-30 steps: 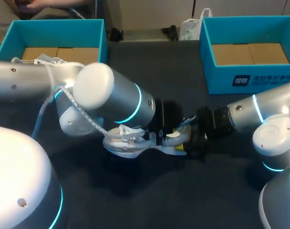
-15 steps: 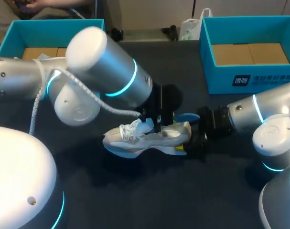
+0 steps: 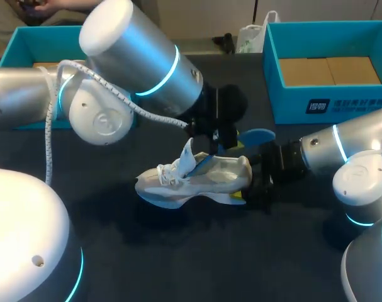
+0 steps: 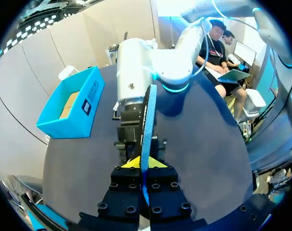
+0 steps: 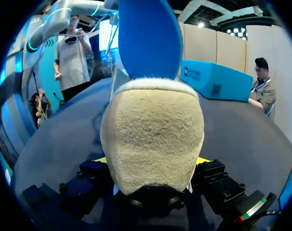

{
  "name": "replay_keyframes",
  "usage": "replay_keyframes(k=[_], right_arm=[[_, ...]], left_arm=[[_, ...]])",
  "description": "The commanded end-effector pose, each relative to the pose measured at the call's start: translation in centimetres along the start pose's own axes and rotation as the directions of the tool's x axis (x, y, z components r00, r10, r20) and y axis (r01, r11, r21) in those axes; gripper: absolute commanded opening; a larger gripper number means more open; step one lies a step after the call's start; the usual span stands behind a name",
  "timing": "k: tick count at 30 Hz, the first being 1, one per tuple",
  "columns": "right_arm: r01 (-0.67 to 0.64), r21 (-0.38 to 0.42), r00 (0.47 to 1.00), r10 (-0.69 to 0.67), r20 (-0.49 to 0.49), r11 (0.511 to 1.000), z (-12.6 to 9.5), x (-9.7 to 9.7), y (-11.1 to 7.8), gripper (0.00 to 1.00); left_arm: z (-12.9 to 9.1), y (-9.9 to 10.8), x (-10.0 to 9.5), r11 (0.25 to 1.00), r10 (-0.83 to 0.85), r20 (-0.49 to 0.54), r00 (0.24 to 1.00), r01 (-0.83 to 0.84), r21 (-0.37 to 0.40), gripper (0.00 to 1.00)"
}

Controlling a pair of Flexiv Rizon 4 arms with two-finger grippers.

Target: Take the shoe out of the shoebox, open the shoe tongue, remove and reinsert the insole, then place the shoe into the shoebox

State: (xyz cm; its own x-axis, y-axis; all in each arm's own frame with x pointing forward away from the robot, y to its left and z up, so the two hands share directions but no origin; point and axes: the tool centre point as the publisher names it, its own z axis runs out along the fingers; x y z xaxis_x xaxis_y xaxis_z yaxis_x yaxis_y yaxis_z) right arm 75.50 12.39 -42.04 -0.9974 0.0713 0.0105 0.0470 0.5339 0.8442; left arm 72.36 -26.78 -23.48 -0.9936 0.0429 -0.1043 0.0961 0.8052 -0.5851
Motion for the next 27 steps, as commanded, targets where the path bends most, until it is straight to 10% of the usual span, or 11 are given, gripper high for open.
replay_keyframes(k=[1, 27], right_arm=[[0.0, 0.004, 1.0, 0.0, 0.001, 1.0, 0.4, 0.1, -0.1, 0.0], [0.0, 0.004, 1.0, 0.0, 0.001, 1.0, 0.4, 0.1, -0.1, 0.0]], left_arm=[[-0.9, -1.2, 0.1, 1.0, -0.018, -0.02, 1.0, 0.018, 0.007, 0.0], [-5.1, -8.8, 1.7, 0.999, 0.036, -0.295, 0.955, -0.035, 0.007, 0.0]])
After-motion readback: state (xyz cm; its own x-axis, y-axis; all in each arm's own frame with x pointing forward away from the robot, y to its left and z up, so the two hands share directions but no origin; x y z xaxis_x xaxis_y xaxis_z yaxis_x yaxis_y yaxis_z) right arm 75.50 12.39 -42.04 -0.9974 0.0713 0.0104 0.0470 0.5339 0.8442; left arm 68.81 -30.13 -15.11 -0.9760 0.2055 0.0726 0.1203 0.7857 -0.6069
